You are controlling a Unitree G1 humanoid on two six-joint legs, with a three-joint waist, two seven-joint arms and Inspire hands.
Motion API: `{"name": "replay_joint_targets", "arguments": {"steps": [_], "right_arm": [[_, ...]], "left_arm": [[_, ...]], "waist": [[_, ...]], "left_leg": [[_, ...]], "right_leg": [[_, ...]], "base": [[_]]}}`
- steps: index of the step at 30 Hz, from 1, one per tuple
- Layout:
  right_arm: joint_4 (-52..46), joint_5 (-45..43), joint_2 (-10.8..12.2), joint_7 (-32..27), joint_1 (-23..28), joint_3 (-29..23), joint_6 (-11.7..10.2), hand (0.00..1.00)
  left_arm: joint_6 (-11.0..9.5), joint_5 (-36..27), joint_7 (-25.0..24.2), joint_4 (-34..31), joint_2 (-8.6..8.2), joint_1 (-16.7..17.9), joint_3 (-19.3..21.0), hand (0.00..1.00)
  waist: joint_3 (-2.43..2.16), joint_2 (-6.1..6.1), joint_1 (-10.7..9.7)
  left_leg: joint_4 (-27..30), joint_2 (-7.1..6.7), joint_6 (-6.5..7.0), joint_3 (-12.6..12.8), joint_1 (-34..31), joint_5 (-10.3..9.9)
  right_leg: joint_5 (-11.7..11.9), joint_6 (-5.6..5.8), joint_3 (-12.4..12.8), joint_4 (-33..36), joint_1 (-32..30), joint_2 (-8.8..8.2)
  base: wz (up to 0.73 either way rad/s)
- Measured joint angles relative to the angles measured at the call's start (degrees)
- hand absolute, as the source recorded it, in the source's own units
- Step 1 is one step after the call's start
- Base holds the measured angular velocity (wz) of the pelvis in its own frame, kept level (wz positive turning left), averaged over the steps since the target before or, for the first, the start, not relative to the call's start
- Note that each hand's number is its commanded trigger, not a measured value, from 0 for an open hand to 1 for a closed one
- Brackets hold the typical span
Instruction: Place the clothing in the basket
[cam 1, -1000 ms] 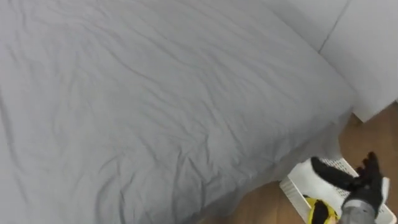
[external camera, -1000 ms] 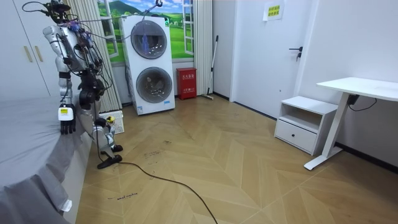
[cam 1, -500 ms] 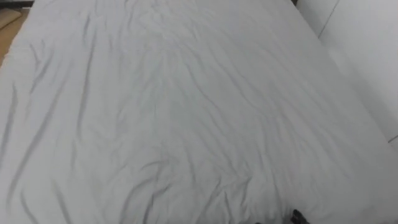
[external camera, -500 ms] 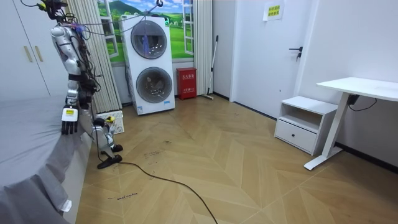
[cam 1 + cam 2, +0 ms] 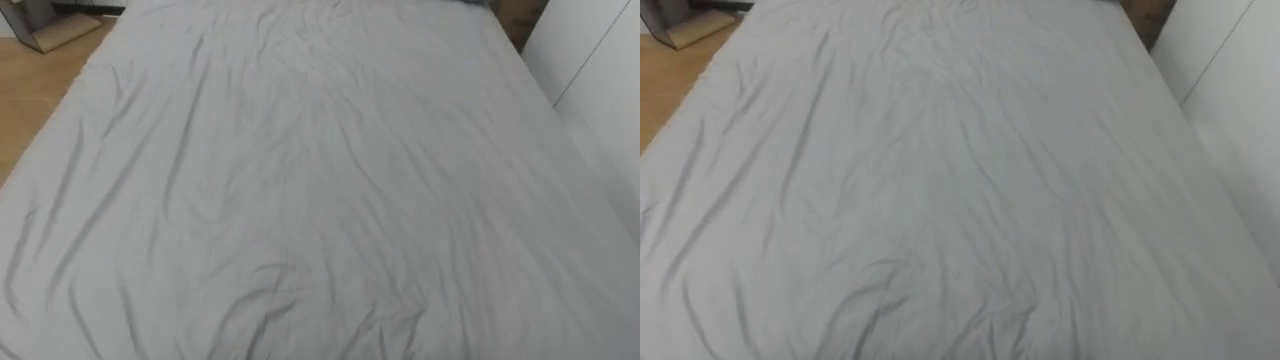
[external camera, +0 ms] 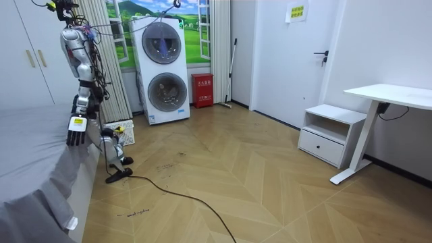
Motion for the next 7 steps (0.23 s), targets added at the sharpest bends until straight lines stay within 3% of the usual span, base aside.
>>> {"name": "replay_joint_targets", "arguments": {"steps": [7], "right_arm": [[0.2,-3.0,0.0,-0.1,0.1,0.0,0.0,0.00]], "left_arm": [[0.0,2.1,-0.1,0.6,-0.40,-0.2,1.0,0.00]], "waist": [[0.11,0.50,0.0]], "left_leg": [[0.0,0.02,0.11,0.1,0.0,-0.1]], "right_leg": [[0.0,0.00,0.1,0.0,0.1,-0.03]], "base": [[-0.01]]}}
